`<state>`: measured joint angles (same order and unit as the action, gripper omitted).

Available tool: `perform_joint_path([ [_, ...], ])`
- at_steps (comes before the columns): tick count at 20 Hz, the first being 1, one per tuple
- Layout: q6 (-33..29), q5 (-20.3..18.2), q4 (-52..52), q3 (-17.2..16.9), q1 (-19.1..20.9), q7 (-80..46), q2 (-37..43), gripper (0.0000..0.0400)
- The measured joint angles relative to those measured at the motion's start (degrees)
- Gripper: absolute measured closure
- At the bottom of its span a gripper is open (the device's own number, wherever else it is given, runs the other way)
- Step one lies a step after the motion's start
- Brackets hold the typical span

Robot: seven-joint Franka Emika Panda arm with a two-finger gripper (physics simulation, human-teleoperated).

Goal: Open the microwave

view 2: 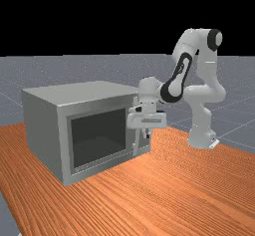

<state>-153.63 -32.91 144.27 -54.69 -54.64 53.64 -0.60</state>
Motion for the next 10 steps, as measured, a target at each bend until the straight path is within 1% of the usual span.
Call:
perform_joint_path([
  [7,6.4,3.1,-2.6,-6.0,-4.5,3.7,-0.9,0.04],
  [10,8.6,2.5,-3.6,-8.5,-6.7,5.5,-2.4,0.04],
])
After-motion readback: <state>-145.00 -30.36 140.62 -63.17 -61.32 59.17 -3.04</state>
